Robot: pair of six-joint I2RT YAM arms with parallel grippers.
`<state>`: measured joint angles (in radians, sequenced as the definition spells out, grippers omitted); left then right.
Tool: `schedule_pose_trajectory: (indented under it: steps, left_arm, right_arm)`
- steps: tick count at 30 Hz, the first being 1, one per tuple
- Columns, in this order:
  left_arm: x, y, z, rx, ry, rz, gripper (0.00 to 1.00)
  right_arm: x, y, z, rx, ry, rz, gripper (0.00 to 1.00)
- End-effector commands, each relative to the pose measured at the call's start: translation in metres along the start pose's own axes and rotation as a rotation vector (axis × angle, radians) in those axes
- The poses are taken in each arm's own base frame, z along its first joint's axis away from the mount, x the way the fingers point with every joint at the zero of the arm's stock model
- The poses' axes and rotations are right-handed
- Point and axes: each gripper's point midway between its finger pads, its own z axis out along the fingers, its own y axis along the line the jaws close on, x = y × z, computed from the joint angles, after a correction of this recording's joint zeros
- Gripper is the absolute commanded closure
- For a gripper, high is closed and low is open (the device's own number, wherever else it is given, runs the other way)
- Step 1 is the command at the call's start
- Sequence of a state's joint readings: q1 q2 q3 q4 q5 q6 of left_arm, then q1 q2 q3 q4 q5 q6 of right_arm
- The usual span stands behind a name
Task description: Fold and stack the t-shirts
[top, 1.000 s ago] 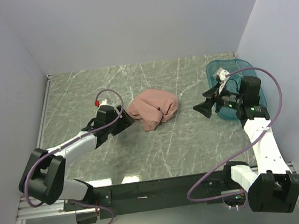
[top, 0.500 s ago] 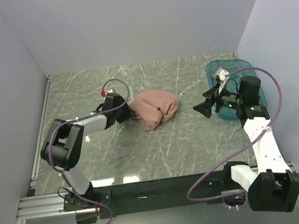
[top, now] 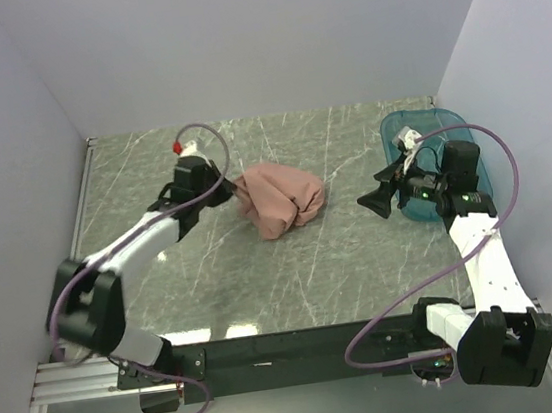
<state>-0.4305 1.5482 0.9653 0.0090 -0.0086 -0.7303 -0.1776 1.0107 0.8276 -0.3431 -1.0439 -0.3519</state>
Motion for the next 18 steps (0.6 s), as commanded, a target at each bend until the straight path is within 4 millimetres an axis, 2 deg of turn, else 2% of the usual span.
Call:
schedule_pose_trajectory:
  steps: [1, 2, 3, 5, 6, 8, 9, 10, 11, 13, 16, 18]
  left_arm:
    - [-0.064, -0.034, -0.056, 0.089, -0.207, 0.118, 1.00]
    - [-0.070, -0.040, -0.066, 0.106, -0.228, 0.131, 1.00]
    - [-0.077, -0.045, -0.085, 0.125, -0.254, 0.154, 1.00]
    - [-0.082, -0.052, -0.103, 0.155, -0.276, 0.174, 1.00]
    - [-0.088, -0.057, -0.120, 0.175, -0.303, 0.184, 1.00]
    - [-0.090, -0.061, -0.133, 0.195, -0.312, 0.198, 1.00]
    - [-0.092, -0.063, -0.145, 0.203, -0.321, 0.210, 1.00]
    - [-0.094, -0.066, -0.152, 0.215, -0.326, 0.216, 1.00]
    - [-0.099, -0.070, -0.161, 0.226, -0.344, 0.222, 1.00]
    - [-0.105, -0.078, -0.179, 0.259, -0.371, 0.248, 1.00]
    - [-0.123, -0.097, -0.213, 0.321, -0.442, 0.285, 1.00]
    - [-0.140, -0.116, -0.239, 0.376, -0.497, 0.307, 1.00]
  right_arm:
    - [-0.003, 0.005, 0.000, -0.043, -0.004, -0.009, 0.05]
    - [-0.001, 0.005, 0.002, -0.049, 0.001, -0.003, 0.05]
    - [-0.002, 0.009, 0.005, -0.065, 0.007, -0.006, 0.05]
    - [0.002, 0.009, 0.014, -0.057, 0.039, 0.000, 0.06]
    - [-0.001, 0.019, 0.024, -0.089, 0.054, -0.023, 0.06]
    - [0.008, 0.019, 0.040, -0.077, 0.112, -0.016, 0.09]
    - [0.003, 0.024, 0.046, -0.098, 0.121, -0.031, 0.10]
    - [0.007, 0.034, 0.053, -0.135, 0.148, -0.028, 0.12]
    - [0.012, 0.036, 0.059, -0.154, 0.173, -0.015, 0.14]
    - [0.013, 0.037, 0.061, -0.168, 0.187, -0.010, 0.15]
    - [0.019, 0.037, 0.061, -0.163, 0.193, -0.020, 0.15]
    - [0.020, 0.044, 0.058, -0.192, 0.189, -0.019, 0.15]
